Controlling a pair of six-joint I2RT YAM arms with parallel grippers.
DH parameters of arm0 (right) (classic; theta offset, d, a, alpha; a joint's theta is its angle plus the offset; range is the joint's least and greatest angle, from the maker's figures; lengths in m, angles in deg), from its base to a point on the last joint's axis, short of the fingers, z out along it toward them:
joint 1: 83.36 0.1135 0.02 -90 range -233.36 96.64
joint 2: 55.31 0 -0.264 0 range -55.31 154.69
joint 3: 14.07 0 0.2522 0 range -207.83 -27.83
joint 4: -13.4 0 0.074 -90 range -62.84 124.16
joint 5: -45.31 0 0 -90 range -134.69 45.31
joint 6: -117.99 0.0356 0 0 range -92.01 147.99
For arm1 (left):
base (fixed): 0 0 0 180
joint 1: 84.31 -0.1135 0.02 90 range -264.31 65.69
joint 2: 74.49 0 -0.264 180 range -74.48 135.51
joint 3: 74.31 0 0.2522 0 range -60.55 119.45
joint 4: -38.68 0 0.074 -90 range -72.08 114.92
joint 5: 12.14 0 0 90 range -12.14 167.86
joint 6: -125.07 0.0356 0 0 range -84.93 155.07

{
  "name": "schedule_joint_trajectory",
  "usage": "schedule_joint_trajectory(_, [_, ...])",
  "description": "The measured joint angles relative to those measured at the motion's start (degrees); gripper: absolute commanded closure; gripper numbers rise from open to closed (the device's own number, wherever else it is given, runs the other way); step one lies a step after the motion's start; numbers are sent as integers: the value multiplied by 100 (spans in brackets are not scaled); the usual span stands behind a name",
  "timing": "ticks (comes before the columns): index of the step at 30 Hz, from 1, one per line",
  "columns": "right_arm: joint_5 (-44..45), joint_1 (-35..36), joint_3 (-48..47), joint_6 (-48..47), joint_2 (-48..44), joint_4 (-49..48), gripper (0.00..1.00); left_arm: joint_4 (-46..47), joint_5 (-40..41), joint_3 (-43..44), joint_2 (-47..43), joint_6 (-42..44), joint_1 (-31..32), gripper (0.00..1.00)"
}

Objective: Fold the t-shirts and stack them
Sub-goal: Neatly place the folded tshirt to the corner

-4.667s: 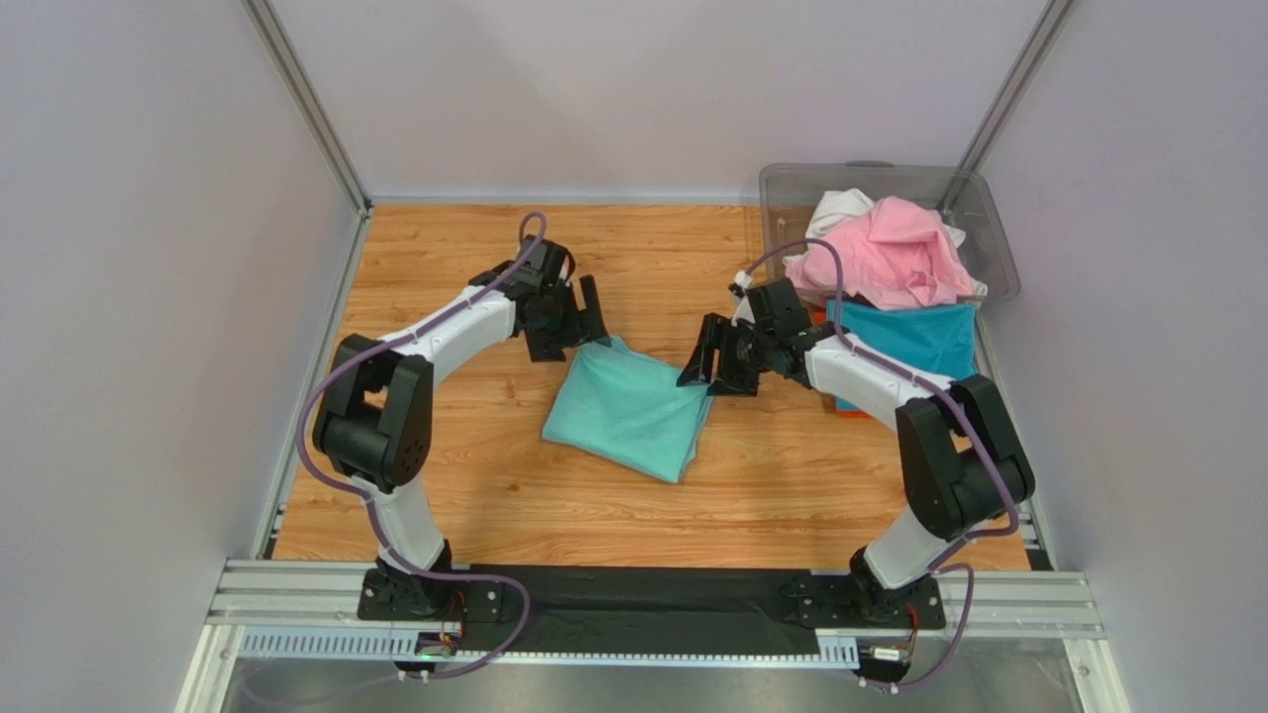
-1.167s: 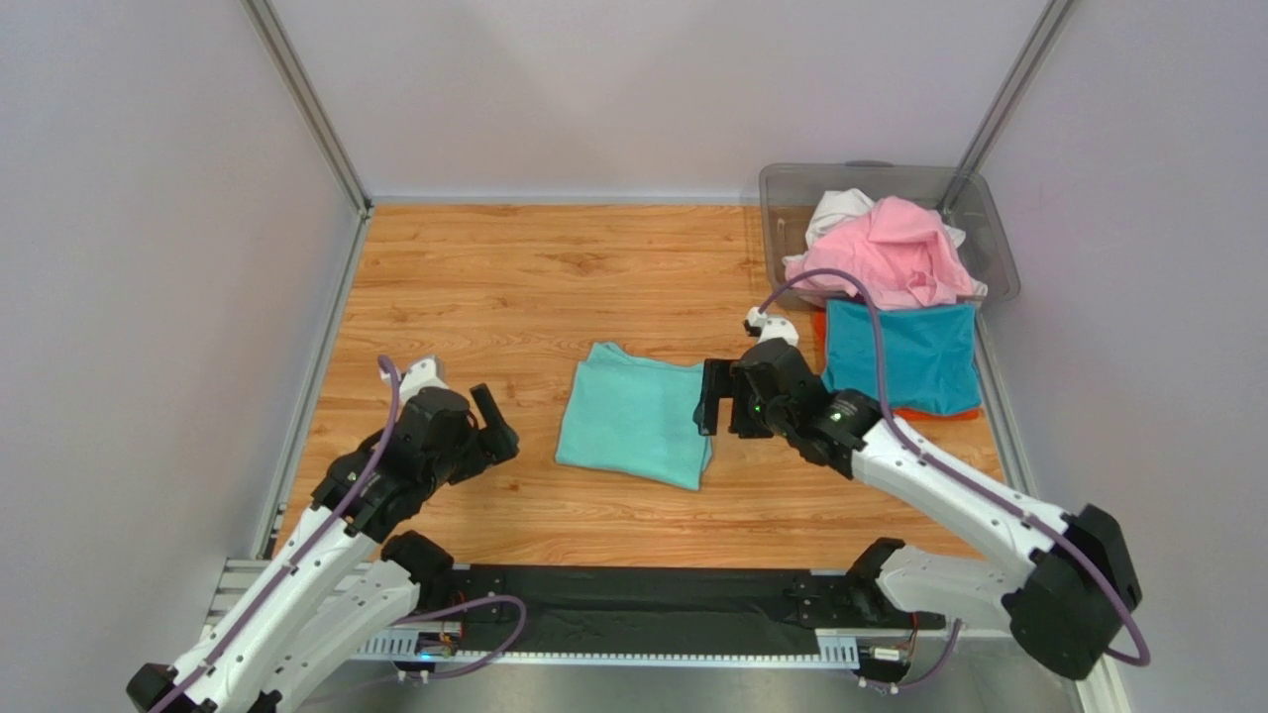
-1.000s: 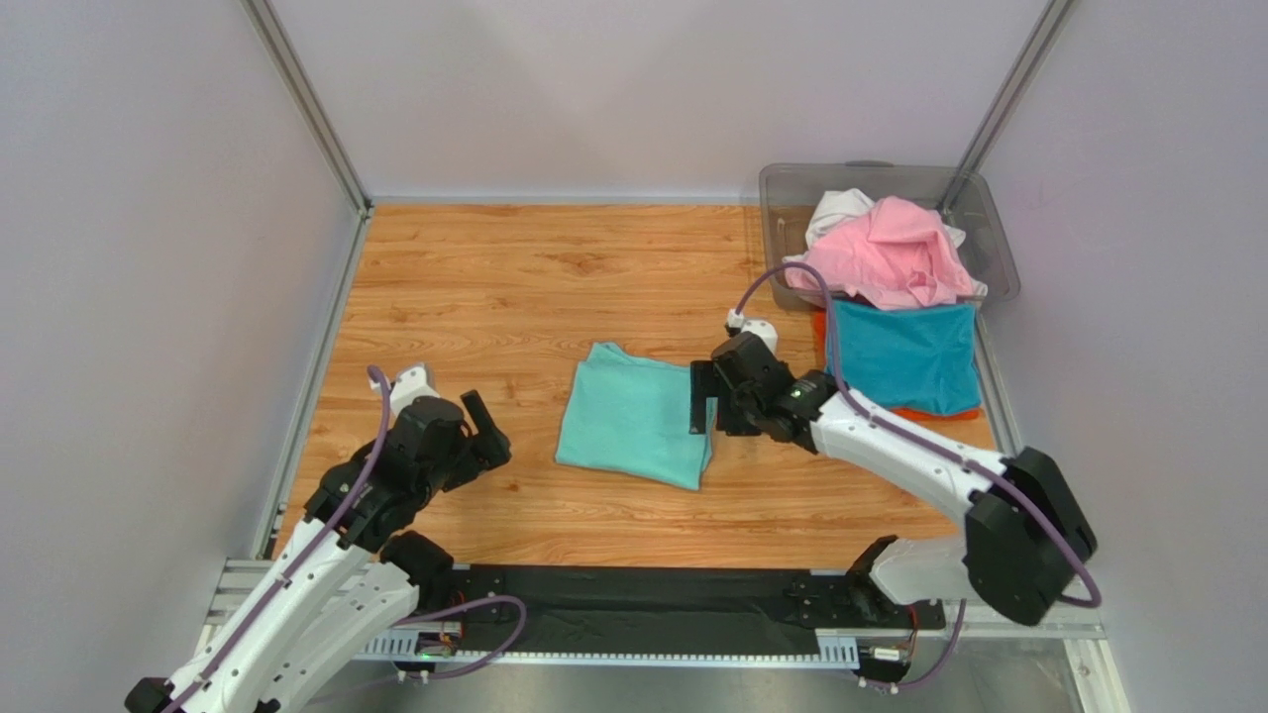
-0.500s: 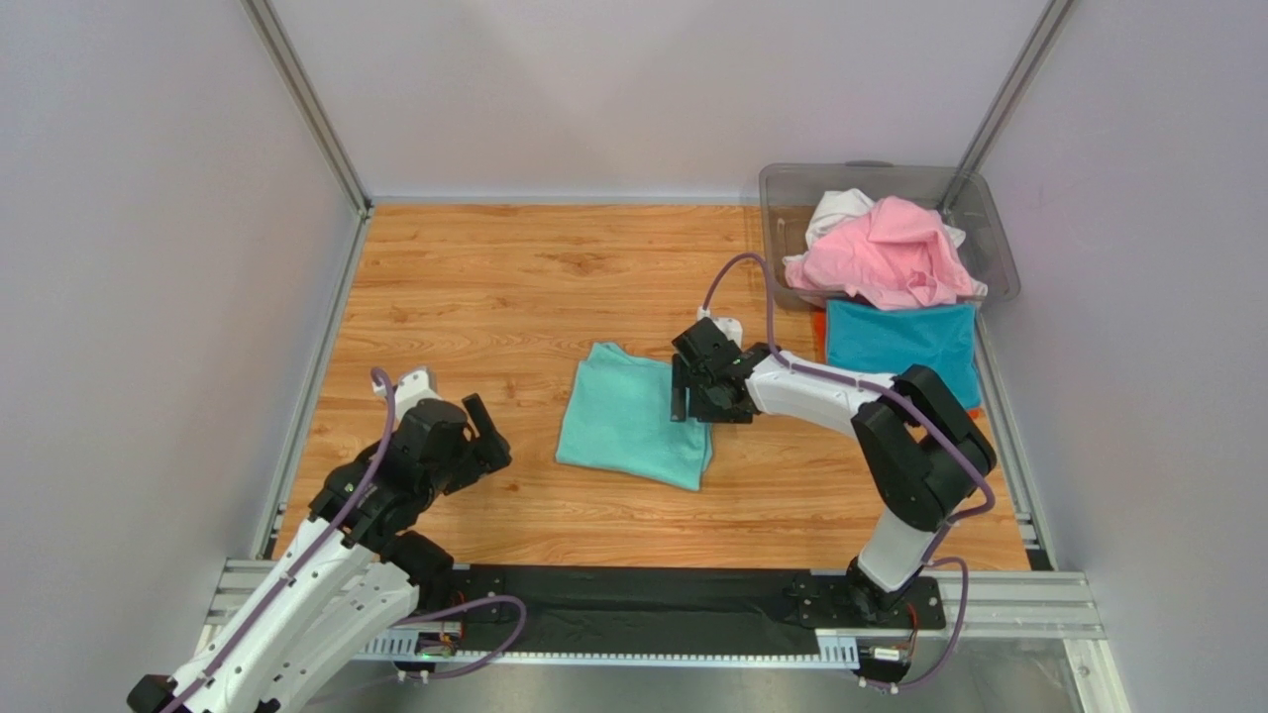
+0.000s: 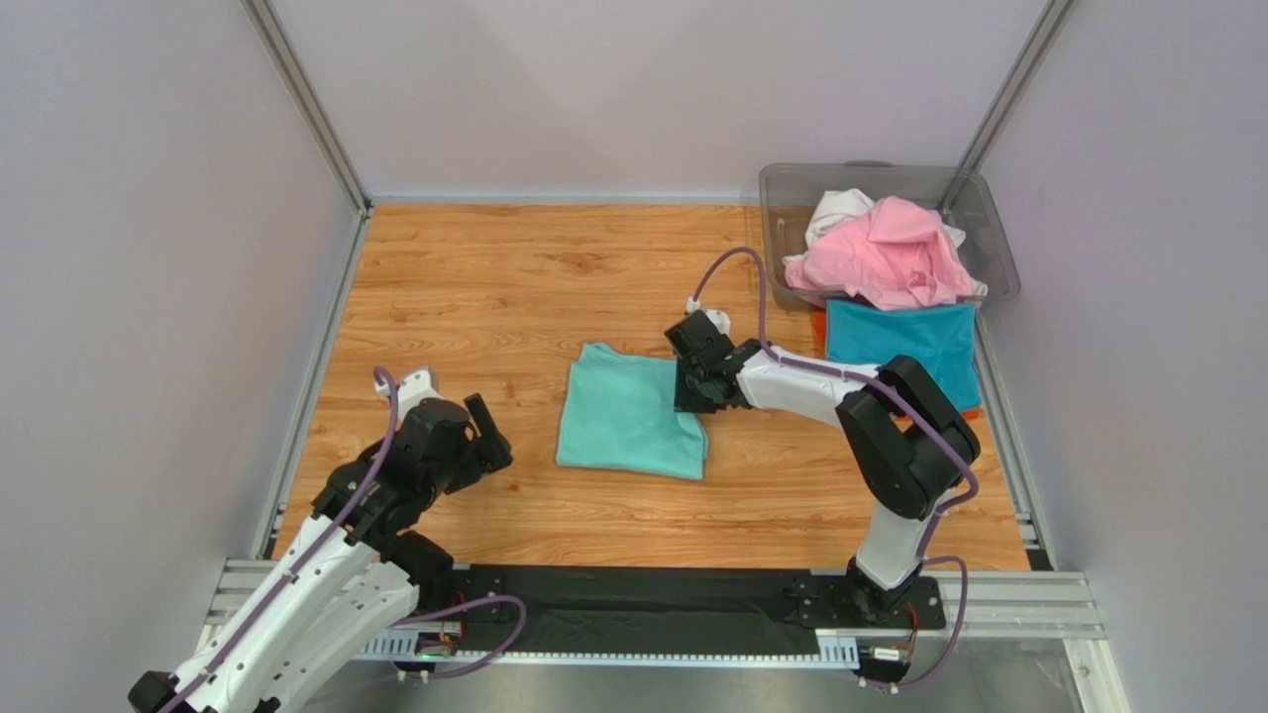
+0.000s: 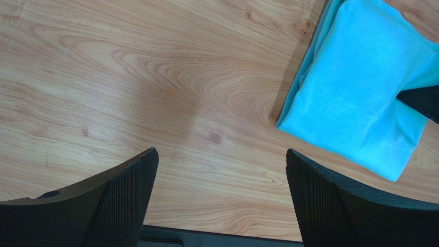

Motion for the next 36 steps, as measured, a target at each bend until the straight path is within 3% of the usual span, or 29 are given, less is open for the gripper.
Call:
schedule_joint_trajectory(2, [-46, 0, 4, 0, 2, -61, 89, 20, 0, -7, 0, 0, 0, 0])
schedule_joint_trajectory(4, [-59, -2, 22, -33, 0, -103, 100, 26, -4, -7, 11, 0, 0, 0])
schedule_joint_trajectory(15, [271, 7, 138, -699, -254, 111, 100, 46, -59, -9, 37, 0, 0, 0])
schedule_joint_trajectory(36, [2675, -350, -205, -2122, -1213, 2232, 100, 146, -111, -9, 164, 46, 0, 0])
